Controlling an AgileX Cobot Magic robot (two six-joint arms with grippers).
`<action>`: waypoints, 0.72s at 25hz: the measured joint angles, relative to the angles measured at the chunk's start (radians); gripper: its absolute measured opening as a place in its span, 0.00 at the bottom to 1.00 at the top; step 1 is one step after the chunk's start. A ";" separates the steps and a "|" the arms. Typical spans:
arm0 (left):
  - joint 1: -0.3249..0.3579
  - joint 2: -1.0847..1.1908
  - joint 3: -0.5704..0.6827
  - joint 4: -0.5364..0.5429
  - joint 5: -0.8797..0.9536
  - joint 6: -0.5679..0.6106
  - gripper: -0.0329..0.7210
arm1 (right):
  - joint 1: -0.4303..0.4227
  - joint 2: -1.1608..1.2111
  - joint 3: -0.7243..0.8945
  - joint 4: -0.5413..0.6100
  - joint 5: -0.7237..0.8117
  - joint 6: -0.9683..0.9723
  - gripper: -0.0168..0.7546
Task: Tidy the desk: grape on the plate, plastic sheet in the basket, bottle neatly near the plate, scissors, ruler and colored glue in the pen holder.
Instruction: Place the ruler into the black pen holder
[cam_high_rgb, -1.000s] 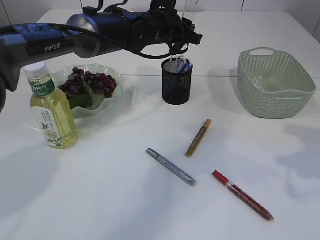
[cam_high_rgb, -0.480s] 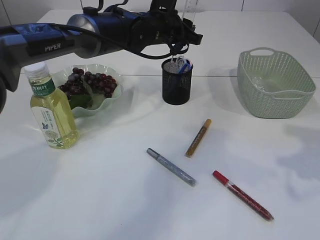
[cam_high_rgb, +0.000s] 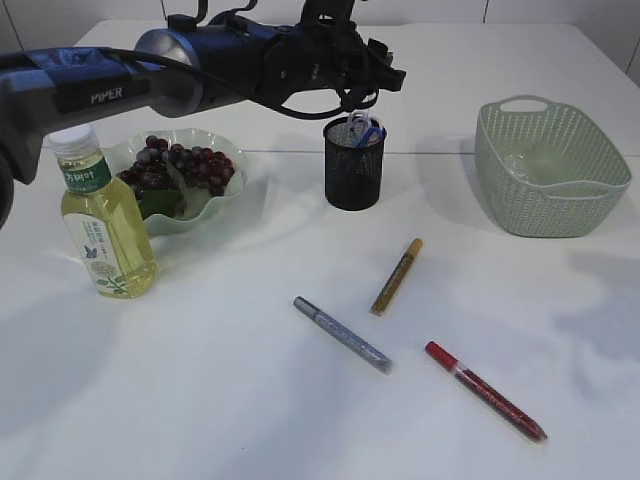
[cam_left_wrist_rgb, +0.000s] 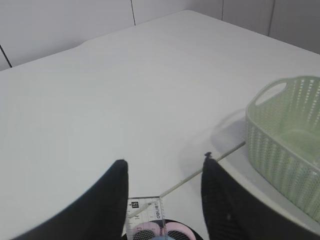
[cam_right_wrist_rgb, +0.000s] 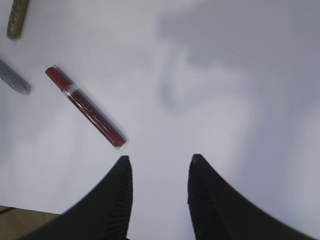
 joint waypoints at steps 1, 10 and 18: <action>-0.002 0.000 0.000 0.000 0.000 0.000 0.51 | 0.000 0.000 0.000 0.000 0.000 0.000 0.42; -0.002 -0.049 0.000 -0.016 0.139 0.000 0.51 | 0.000 0.000 0.000 0.013 0.002 0.000 0.42; -0.002 -0.178 0.000 -0.090 0.372 0.000 0.51 | 0.000 0.000 0.000 0.020 0.029 0.000 0.42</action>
